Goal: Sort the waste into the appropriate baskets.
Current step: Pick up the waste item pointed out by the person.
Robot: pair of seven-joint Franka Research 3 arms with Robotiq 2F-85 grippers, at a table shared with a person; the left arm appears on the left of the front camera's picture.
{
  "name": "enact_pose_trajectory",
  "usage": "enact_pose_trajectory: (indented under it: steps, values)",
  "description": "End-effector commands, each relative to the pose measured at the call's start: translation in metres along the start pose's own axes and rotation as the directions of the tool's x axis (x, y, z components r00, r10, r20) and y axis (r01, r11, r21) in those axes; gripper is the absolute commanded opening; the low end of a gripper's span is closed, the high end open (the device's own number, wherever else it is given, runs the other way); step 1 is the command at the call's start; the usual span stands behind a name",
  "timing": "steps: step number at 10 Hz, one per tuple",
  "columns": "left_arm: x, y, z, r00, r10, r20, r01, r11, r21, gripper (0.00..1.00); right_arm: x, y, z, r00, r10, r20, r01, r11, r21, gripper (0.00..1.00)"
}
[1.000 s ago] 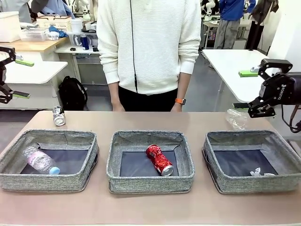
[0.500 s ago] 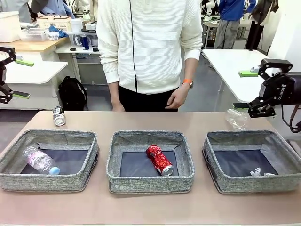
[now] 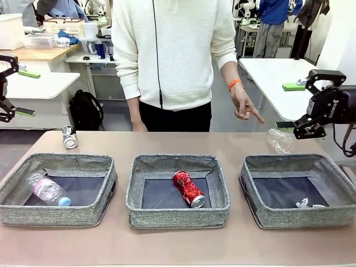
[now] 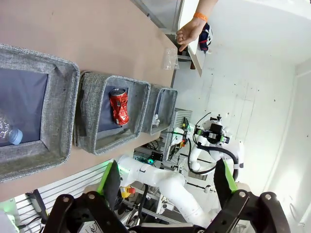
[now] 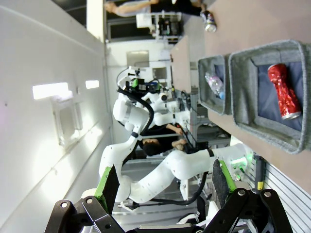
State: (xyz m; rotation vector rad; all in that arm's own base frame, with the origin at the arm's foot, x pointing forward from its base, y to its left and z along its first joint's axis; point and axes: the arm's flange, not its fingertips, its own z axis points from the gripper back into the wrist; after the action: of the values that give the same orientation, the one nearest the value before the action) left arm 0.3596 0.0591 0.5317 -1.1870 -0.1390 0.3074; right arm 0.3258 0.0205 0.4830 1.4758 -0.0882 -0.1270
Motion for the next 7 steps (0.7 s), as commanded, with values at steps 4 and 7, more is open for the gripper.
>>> enact_pose_trajectory:
  steps: [4,7]
  values:
    - [0.0019,-0.0026,0.0020,1.000,-0.001,-0.001,0.001,1.000,-0.023,1.00,0.0004,0.0031,-0.0002,1.000,-0.002,0.002,0.002,1.000,0.018,1.00]
    - [0.0019,-0.0026,0.0020,1.000,-0.001,-0.001,0.001,1.000,-0.023,1.00,0.0000,0.0000,0.0000,1.000,0.000,0.000,0.000,1.000,0.000,1.00]
